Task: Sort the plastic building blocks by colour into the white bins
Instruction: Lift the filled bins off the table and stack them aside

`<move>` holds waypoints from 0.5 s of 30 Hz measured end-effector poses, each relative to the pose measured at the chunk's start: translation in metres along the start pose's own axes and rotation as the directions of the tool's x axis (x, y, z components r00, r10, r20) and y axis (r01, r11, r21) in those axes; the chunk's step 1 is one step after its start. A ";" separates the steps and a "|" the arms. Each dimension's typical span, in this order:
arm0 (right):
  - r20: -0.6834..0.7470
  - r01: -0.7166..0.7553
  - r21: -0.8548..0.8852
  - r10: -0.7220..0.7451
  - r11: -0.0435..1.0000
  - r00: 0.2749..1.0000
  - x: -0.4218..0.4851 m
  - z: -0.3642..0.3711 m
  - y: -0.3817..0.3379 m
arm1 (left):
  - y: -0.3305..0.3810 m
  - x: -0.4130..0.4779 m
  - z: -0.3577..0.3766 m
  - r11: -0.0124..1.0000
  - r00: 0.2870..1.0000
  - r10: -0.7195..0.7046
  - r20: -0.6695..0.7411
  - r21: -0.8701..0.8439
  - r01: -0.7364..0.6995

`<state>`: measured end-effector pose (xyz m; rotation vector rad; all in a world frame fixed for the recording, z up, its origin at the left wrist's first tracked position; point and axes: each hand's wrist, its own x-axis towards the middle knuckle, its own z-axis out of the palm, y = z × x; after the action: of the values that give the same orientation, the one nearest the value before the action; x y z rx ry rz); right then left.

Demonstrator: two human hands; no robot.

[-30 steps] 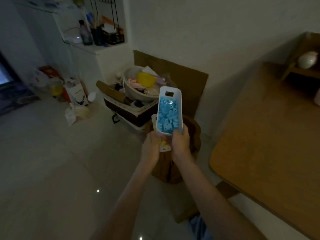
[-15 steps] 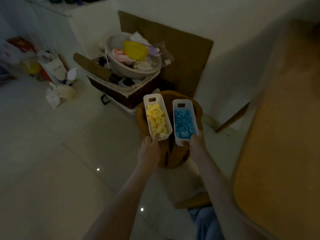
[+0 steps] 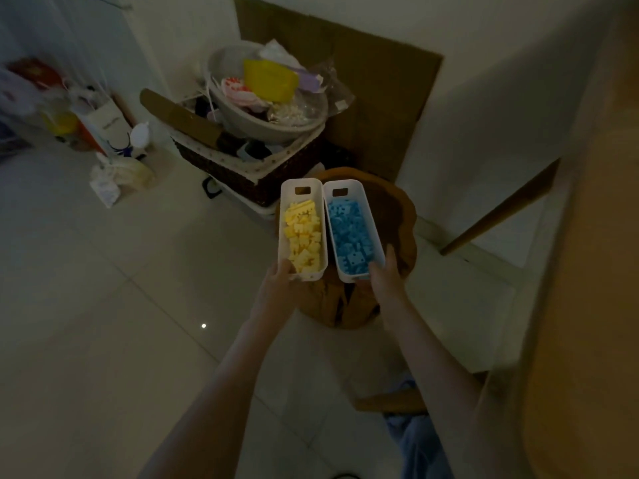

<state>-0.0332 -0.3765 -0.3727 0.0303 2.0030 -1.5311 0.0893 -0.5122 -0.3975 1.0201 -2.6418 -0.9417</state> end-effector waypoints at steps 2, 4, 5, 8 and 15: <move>-0.163 0.040 -0.112 -0.059 0.993 0.985 -0.008 0.005 -0.001 | 0.006 -0.004 0.001 0.999 1.000 0.031 -0.003 0.031 -0.031; -0.282 0.076 -0.232 -0.142 0.970 0.949 -0.023 0.013 -0.005 | 0.013 -0.011 0.004 0.999 0.998 0.048 -0.040 0.005 -0.048; -0.312 0.084 -0.296 -0.179 0.951 0.933 -0.030 0.017 -0.007 | 0.022 -0.017 -0.001 0.999 0.997 0.052 -0.064 0.016 -0.051; -0.291 0.157 -0.445 -0.308 0.882 0.906 -0.068 0.034 -0.021 | 0.050 -0.037 -0.024 0.997 0.997 -0.060 -0.040 -0.056 0.057; 0.105 0.371 -0.087 -0.362 0.925 0.926 -0.157 0.076 -0.073 | 0.086 -0.076 -0.103 0.943 0.934 -0.150 -0.326 -0.331 0.036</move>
<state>0.1011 -0.4150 -0.2457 -0.4727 2.0991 -1.6124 0.1361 -0.4658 -0.2580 1.1180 -2.0861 -1.0552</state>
